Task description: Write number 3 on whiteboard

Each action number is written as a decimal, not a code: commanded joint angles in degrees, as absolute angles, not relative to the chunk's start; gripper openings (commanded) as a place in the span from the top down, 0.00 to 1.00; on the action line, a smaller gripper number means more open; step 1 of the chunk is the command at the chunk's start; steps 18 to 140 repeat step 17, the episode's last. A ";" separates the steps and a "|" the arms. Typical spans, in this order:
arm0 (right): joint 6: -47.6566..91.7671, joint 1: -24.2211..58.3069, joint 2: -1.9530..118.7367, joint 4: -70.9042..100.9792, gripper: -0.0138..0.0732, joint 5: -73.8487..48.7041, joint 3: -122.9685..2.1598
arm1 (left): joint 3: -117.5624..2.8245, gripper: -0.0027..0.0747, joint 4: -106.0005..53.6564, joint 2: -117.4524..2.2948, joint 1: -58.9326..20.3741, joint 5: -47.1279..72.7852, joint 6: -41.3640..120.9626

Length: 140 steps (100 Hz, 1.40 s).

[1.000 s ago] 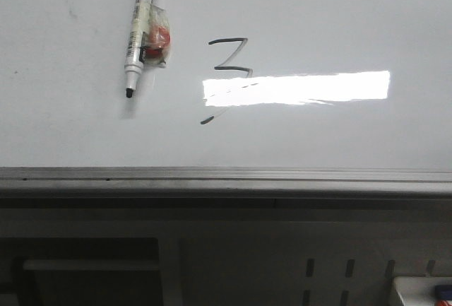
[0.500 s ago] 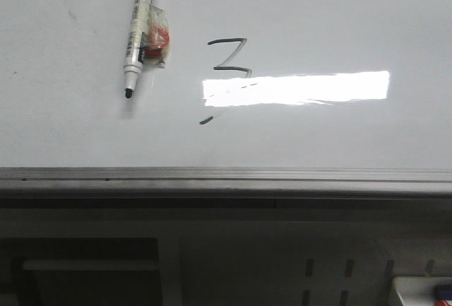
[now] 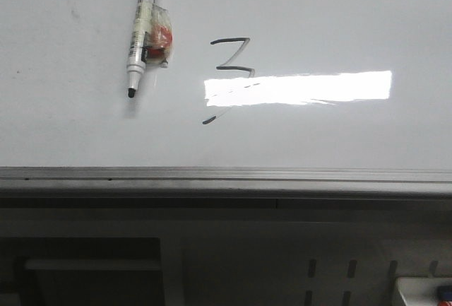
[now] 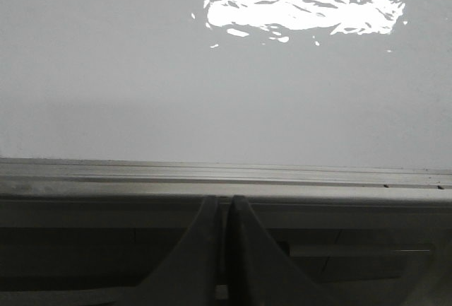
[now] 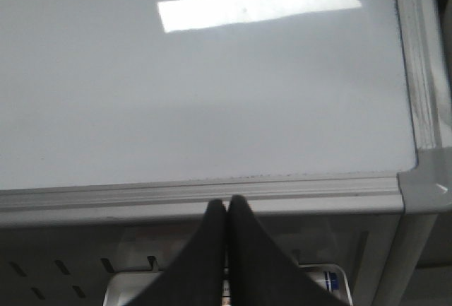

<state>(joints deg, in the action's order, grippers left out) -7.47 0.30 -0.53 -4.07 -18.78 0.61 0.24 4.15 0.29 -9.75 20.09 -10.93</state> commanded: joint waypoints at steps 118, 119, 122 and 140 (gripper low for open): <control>-6.86 -0.19 -1.40 -4.29 0.89 -17.69 2.02 | 2.22 0.99 3.66 1.71 -9.58 17.65 -11.44; -6.86 -0.19 -1.40 -4.29 0.89 -17.69 2.02 | 2.22 0.99 3.66 1.71 -9.58 17.65 -11.44; -6.86 -0.19 -1.40 -4.29 0.89 -17.69 2.02 | 2.22 0.99 3.66 1.71 -9.58 17.65 -11.44; -6.86 -0.19 -1.40 -4.29 0.89 -17.69 2.02 | 2.22 0.99 3.66 1.71 -9.58 17.65 -11.44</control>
